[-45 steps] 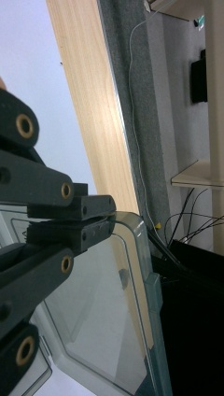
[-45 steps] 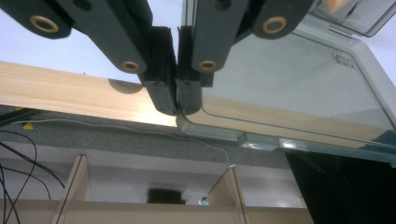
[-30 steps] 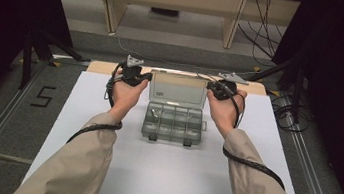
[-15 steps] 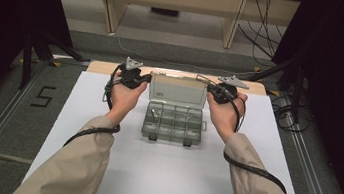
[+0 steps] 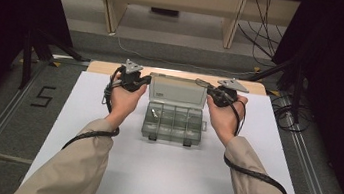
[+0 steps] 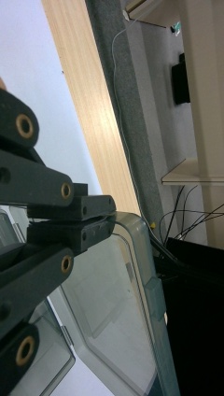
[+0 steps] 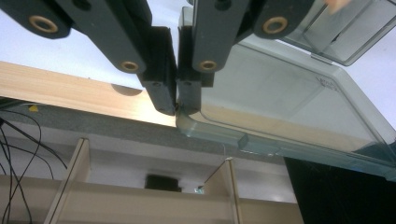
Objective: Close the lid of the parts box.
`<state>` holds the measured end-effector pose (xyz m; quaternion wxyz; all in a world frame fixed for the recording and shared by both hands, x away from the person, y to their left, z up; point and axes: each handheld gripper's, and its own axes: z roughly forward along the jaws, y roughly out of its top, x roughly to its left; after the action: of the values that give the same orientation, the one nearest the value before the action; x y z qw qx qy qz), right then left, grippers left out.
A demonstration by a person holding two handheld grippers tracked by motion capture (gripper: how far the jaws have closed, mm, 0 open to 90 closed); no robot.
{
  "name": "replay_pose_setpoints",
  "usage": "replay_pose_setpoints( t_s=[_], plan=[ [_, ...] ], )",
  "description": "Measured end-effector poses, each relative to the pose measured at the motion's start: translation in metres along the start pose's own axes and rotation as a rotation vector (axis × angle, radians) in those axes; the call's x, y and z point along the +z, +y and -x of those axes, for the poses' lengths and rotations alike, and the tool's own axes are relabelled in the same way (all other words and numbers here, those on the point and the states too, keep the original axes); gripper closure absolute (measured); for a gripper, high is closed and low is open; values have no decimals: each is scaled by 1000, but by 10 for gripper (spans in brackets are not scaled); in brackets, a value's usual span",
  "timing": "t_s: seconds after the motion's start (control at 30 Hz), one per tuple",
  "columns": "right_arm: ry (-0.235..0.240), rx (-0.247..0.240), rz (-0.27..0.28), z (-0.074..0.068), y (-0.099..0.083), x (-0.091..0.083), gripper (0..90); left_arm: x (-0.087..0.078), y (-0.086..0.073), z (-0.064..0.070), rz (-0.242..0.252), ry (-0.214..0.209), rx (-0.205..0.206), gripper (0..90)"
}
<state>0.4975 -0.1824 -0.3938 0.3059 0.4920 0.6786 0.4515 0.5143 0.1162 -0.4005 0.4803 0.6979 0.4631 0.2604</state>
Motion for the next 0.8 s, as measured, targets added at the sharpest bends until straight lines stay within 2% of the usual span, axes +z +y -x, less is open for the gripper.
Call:
replay_pose_setpoints(
  t_s=[0.1,0.43,0.8],
  plan=[
    [0,3,-14,-1,-1,-3,870,-2,-1,1,1,-2,7,877],
    [9,-9,13,-3,-7,-10,867,-7,-6,3,16,-7,28,876],
    [11,-24,16,-5,-14,-17,864,-12,-10,4,24,-12,55,876]
  ],
)
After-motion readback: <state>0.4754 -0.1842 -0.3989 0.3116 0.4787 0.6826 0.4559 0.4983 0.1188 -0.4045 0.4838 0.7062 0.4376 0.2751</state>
